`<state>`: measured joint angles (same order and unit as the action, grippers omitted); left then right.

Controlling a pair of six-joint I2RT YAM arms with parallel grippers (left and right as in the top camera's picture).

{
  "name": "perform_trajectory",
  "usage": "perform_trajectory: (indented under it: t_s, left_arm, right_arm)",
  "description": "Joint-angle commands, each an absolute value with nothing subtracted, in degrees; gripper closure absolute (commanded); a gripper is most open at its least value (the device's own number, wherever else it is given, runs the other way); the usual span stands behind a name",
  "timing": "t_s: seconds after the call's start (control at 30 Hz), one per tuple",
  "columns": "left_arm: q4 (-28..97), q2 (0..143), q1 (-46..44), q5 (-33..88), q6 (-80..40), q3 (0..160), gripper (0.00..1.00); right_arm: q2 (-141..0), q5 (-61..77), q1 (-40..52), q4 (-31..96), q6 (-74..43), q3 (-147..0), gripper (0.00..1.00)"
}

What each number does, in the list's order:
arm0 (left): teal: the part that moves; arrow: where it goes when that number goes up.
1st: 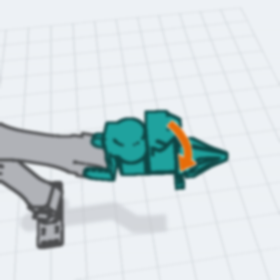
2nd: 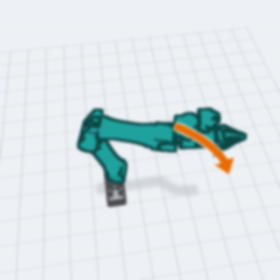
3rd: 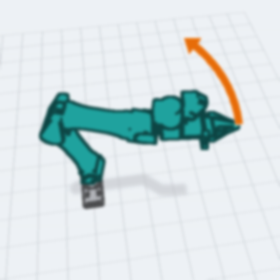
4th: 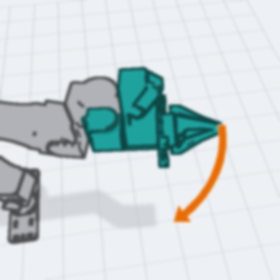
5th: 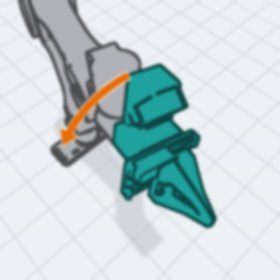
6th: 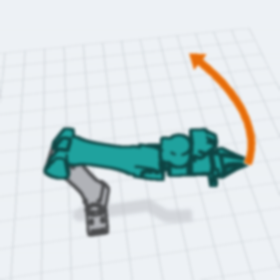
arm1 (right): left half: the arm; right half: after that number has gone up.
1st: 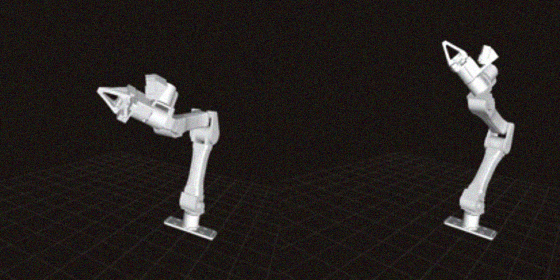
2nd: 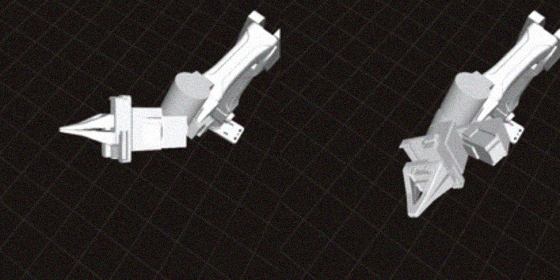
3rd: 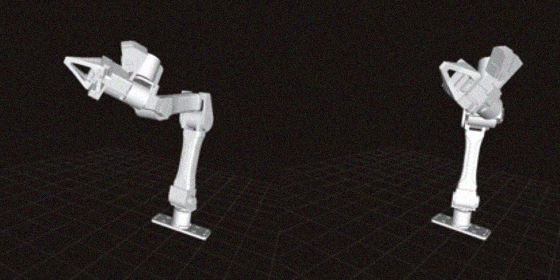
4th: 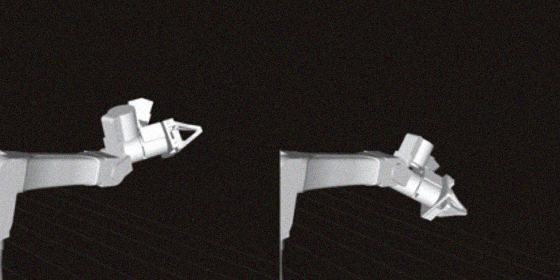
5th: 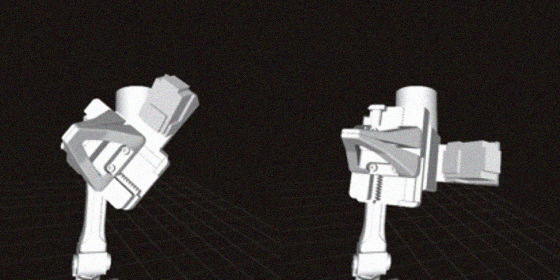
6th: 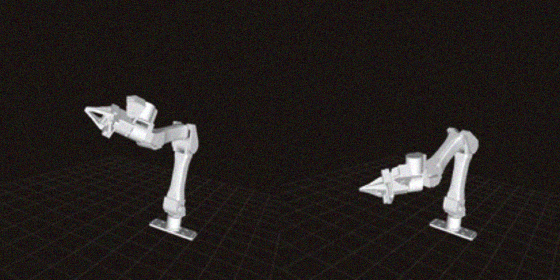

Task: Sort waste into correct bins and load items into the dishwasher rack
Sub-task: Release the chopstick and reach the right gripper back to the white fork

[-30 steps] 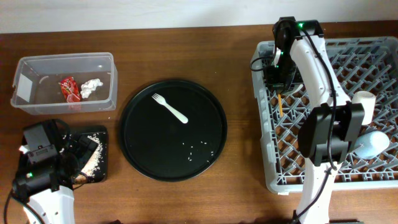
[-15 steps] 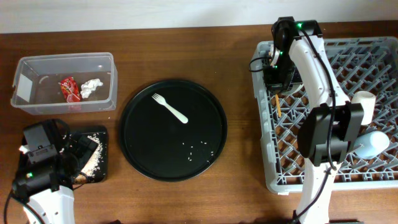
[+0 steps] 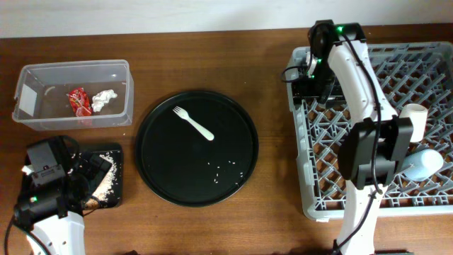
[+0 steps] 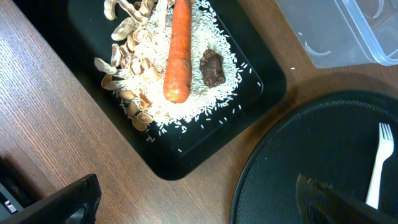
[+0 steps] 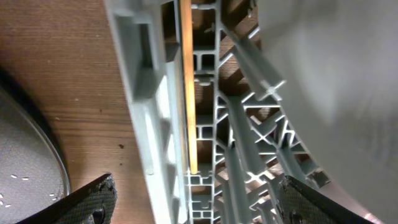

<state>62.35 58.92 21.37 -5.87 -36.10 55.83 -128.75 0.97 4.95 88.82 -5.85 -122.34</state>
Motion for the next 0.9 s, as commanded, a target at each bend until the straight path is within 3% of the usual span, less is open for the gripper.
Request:
perform_trajectory:
  t_s: [0.0,0.1,0.23,0.4,0.67,0.87]
  left_arm:
    - [62.26,58.48,21.65,-6.28,-36.67,56.84,0.01]
    - [62.26,58.48,21.65,-6.31,-36.64,56.84,0.01]
    - [62.26,58.48,21.65,-6.31,-36.64,56.84,0.01]
    - [62.26,58.48,21.65,-6.28,-36.64,56.84,0.01]
    - [62.26,58.48,21.65,-6.28,-36.64,56.84,0.01]
    - [62.26,58.48,21.65,-6.28,-36.64,56.84,0.01]
  right_arm:
    - [-125.1,0.99,9.17,88.14,-7.86,-122.21,0.15]
    - [-121.23,0.23,13.8,85.73,-8.67,-122.21,0.13]
    - [-119.07,1.19,19.68,81.89,-6.68,-122.21,0.01]
    - [-121.93,4.49,27.22,75.9,-0.38,-122.13,0.01]
    - [-133.38,4.29,37.78,61.54,-0.34,-122.1,0.01]
    - [-140.29,2.33,41.25,55.48,0.64,-122.1,0.1]
